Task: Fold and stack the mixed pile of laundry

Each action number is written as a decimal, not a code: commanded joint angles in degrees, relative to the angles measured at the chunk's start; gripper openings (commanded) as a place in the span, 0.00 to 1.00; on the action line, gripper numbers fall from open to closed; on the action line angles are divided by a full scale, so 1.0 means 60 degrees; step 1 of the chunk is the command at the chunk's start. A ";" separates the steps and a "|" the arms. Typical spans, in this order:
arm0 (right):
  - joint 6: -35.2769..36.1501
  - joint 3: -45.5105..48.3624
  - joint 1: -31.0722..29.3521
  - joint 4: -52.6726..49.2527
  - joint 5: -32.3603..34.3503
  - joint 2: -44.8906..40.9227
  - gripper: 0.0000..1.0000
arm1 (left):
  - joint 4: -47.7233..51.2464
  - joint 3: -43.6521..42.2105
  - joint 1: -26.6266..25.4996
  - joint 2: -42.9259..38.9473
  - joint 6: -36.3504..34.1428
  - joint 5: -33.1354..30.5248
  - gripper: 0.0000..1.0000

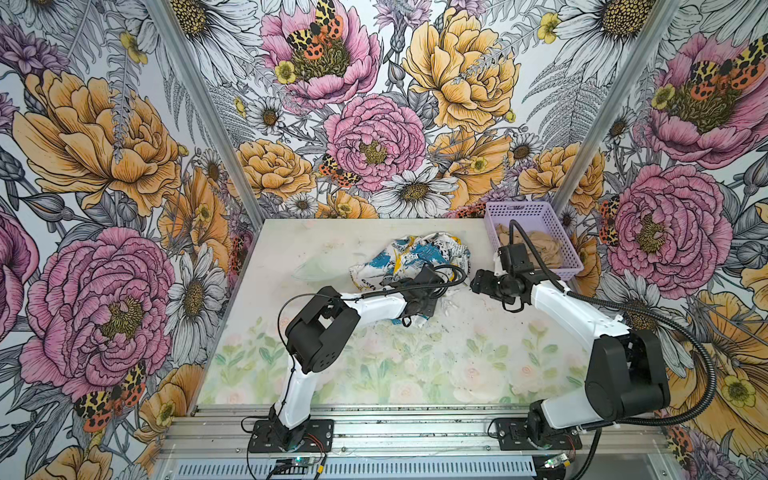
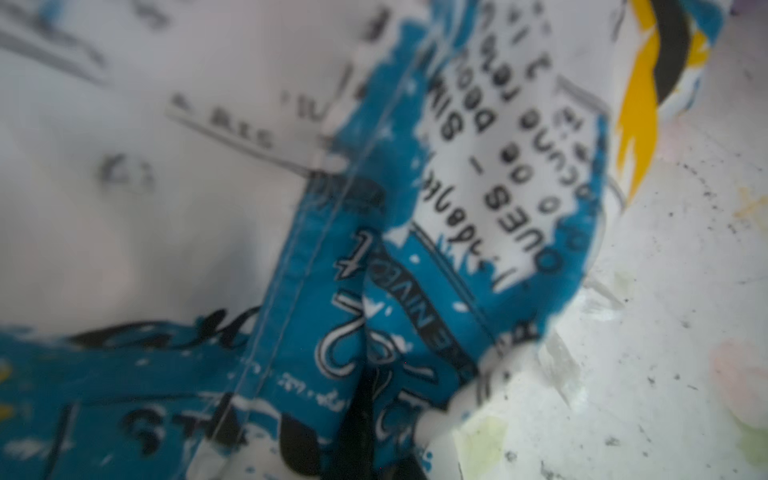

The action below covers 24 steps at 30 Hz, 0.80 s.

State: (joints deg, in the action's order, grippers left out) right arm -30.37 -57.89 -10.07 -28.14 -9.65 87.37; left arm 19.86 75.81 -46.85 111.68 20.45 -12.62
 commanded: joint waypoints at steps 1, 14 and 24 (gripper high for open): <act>0.0150 -0.0186 -0.0176 0.1555 -0.0607 0.0829 0.80 | 0.0099 -0.0256 0.0146 -0.1660 -0.0228 -0.0788 0.00; -0.0120 -0.1813 -0.0858 0.3205 -0.2056 0.3341 0.22 | 0.1155 -0.0799 0.1179 -0.4394 -0.0573 -0.1025 0.00; 0.1000 -0.2123 -0.1242 -0.0817 -0.2776 -0.0663 0.00 | 0.2295 0.0410 0.2415 -0.7062 -0.2277 -0.2480 0.00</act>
State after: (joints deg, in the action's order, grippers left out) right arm -28.10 -67.29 -16.34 -23.14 -24.12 90.52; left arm 32.16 74.22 -33.67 73.63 12.21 -21.80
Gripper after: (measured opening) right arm 0.054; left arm 0.050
